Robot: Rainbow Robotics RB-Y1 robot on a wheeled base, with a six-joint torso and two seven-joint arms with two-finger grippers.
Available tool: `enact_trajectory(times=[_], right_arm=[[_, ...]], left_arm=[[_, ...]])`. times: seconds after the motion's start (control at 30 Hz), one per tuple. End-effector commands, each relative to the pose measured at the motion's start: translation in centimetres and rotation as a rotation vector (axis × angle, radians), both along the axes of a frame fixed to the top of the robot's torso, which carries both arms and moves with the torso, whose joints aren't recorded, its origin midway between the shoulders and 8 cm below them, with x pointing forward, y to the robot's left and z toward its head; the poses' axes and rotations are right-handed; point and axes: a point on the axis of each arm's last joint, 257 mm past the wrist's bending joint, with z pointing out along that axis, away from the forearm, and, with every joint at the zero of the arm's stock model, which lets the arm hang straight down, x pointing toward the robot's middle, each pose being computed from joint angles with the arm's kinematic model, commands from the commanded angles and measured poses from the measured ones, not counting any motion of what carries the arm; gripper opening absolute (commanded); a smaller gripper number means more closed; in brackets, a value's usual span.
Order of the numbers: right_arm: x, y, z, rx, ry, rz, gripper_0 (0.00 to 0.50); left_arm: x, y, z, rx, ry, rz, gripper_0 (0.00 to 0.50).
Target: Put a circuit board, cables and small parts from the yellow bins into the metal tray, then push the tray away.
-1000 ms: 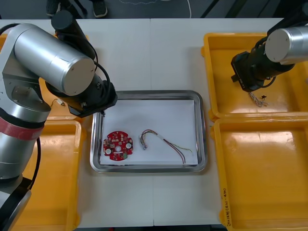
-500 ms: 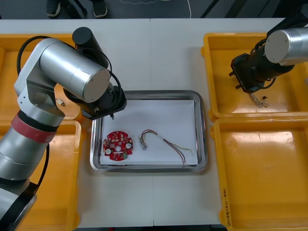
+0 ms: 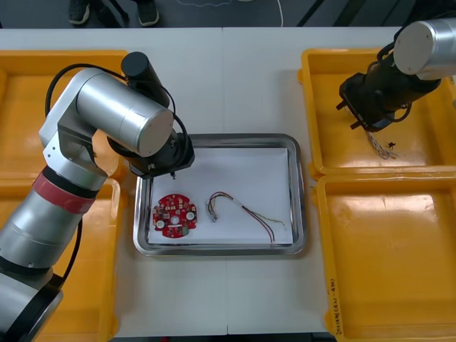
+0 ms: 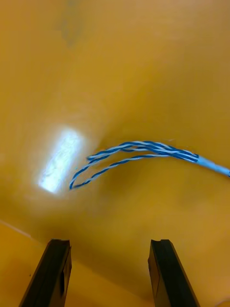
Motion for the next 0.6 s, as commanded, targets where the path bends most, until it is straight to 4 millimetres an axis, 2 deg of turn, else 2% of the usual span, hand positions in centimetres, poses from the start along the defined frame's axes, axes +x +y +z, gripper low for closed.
enact_trajectory(times=[0.03,0.43,0.5,0.57,0.6], right_arm=[[0.7,-1.7,4.1,-0.151,-0.069,0.197,0.471],[-1.5,-5.0,3.7,-0.418,-0.042,0.619,0.474],[-1.7,-5.2,3.4,-0.448,-0.043,0.675,0.472],[-1.8,-5.7,2.8,-0.485,-0.042,0.731,0.472],[-1.8,-5.8,2.7,-0.493,-0.044,0.743,0.472]], left_arm=[[-0.2,-1.6,-0.8,0.018,-0.009,-0.079,0.000],[-0.1,-2.1,-1.6,0.028,-0.010,-0.092,0.007],[-0.1,-2.0,-1.6,0.030,-0.009,-0.093,0.068],[0.0,-1.9,-1.6,0.032,-0.011,-0.091,0.255],[-0.1,-1.9,-1.7,0.032,-0.010,-0.091,0.309]])
